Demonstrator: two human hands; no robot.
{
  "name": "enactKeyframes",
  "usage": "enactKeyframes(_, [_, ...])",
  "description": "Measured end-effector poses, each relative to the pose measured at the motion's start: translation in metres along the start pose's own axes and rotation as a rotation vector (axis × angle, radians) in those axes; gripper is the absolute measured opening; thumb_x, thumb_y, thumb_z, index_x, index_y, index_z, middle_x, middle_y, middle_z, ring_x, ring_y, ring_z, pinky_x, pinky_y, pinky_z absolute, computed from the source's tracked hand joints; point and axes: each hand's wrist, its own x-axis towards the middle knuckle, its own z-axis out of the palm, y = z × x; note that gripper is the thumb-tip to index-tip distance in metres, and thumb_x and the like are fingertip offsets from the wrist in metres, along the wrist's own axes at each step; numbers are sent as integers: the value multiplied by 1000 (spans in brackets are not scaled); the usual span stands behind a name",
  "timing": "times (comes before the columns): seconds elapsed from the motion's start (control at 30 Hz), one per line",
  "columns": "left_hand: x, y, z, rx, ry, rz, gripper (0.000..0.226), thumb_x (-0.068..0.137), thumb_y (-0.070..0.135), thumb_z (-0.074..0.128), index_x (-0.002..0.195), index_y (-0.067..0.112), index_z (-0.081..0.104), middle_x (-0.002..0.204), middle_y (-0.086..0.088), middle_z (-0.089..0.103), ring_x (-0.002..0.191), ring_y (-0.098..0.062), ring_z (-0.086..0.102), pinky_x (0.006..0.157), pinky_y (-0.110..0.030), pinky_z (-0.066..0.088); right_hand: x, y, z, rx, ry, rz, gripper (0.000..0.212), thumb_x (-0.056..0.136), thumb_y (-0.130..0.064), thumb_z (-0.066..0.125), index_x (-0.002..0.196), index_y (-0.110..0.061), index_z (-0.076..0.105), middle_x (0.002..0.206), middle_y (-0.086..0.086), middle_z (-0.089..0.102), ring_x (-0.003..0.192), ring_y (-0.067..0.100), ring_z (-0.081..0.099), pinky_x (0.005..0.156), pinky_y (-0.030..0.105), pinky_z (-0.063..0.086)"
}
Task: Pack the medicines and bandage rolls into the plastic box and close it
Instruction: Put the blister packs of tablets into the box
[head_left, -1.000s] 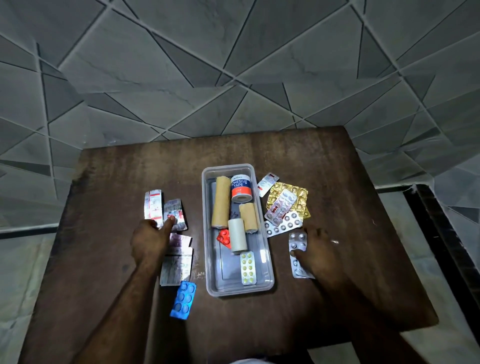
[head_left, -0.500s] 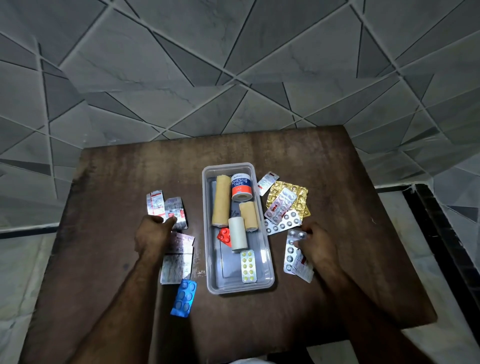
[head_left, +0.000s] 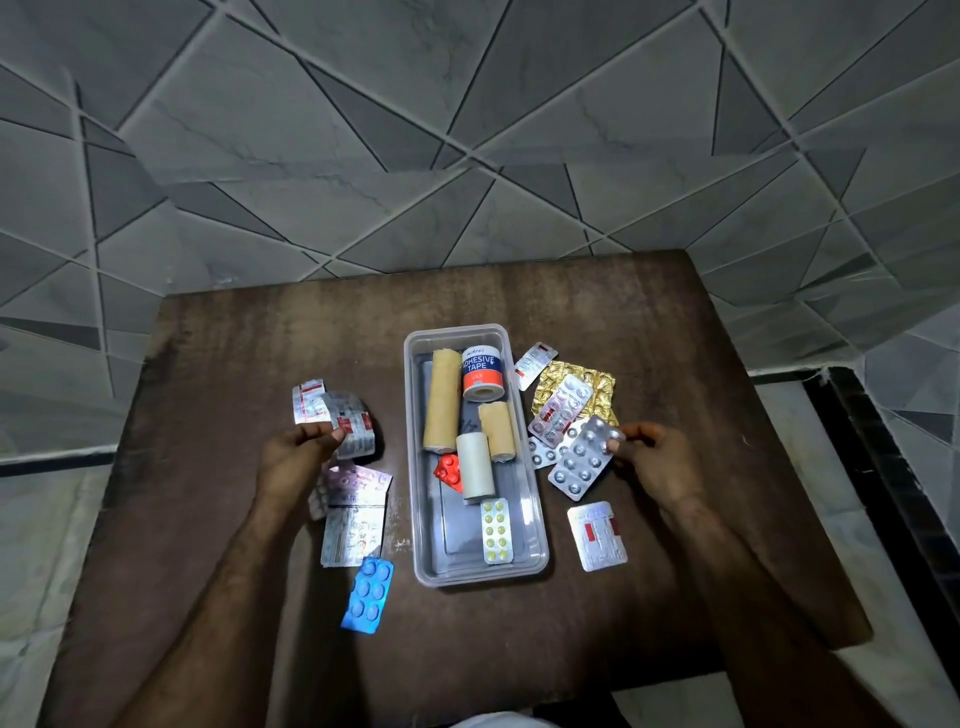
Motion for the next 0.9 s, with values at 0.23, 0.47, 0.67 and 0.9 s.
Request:
enactKeyframes(0.23, [-39, 29, -5, -71, -63, 73, 12, 87, 4, 64, 84, 15, 66, 56, 13, 68, 58, -5, 59, 54, -18, 46, -15, -60, -7, 25, -19, -203, 10, 80, -12, 74, 81, -21, 70, 83, 5, 74, 77, 21, 67, 76, 37, 53])
enactKeyframes(0.47, [-76, 20, 25, 192, -241, 19, 9, 82, 7, 70, 76, 14, 70, 54, 8, 61, 43, -2, 44, 43, -16, 34, -43, -95, 28, -90, -185, -338, 12, 79, -5, 72, 77, -16, 69, 71, -8, 65, 65, 3, 57, 66, 25, 43])
enactKeyframes(0.67, [-94, 3, 42, 545, -236, 112, 6, 76, 20, 75, 73, 17, 71, 72, 1, 74, 68, -15, 63, 66, -24, 44, -56, -74, 57, -442, -244, -339, 3, 81, -19, 71, 79, -20, 70, 86, -9, 61, 87, 15, 59, 74, 25, 42])
enactKeyframes(0.9, [-103, 3, 55, 817, -285, 146, 20, 76, 22, 71, 60, 27, 59, 66, 12, 63, 74, -15, 65, 66, -22, 41, -63, -54, 69, -673, -259, -280, 14, 86, -29, 64, 97, -25, 72, 122, 4, 56, 115, 26, 55, 95, 32, 38])
